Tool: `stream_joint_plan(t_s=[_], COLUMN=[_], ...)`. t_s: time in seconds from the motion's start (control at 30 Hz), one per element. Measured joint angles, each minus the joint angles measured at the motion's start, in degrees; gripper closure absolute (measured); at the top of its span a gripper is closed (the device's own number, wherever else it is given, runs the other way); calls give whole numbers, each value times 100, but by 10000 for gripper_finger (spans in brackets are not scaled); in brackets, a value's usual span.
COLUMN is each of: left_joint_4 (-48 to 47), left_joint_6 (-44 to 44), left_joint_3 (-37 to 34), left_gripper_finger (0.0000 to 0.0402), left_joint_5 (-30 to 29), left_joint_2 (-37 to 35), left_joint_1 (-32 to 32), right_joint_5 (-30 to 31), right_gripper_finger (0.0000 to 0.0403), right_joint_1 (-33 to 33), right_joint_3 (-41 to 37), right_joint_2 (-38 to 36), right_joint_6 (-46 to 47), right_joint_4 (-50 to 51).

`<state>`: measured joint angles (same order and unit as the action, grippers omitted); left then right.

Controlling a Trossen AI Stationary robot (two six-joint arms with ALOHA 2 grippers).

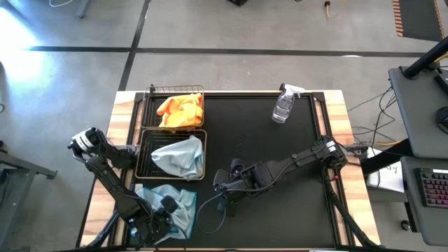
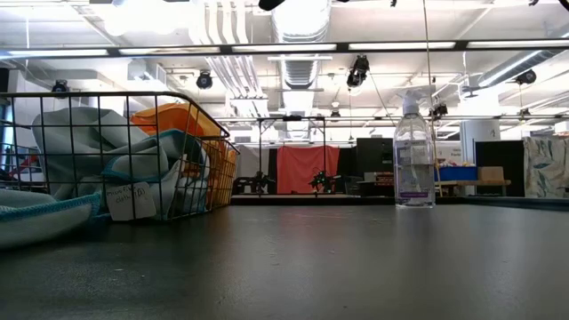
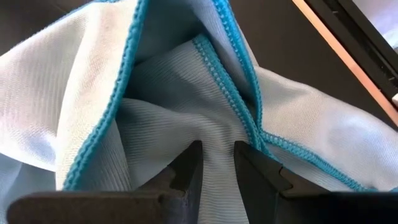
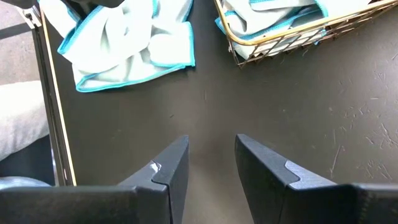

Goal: Sort microfiber towel by color & place in baskets
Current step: Put the blue towel into the bottom wire basket

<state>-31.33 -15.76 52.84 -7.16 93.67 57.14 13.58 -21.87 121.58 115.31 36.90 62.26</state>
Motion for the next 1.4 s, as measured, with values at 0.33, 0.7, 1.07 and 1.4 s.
stream_joint_plan(t_s=[0.33, 0.7, 1.07, 1.4], left_joint_4=[58, 544, 471, 452], left_joint_6=[-130, -194, -194, -217], left_joint_3=[-103, -531, -427, -400], left_gripper_finger=[325, 325, 325, 395], left_joint_5=[2, -2, 7, 51], left_joint_2=[0, -28, -2, 0], left_joint_1=[0, 2, 0, 0], right_joint_5=[0, 0, 0, 0], right_gripper_finger=[280, 280, 280, 280], right_joint_1=[-2, -2, -2, -2], right_joint_3=[0, 0, 0, 0], right_joint_2=[0, 0, 0, 0], right_joint_6=[-1, 0, 0, 1], right_joint_4=[0, 0, 0, 0])
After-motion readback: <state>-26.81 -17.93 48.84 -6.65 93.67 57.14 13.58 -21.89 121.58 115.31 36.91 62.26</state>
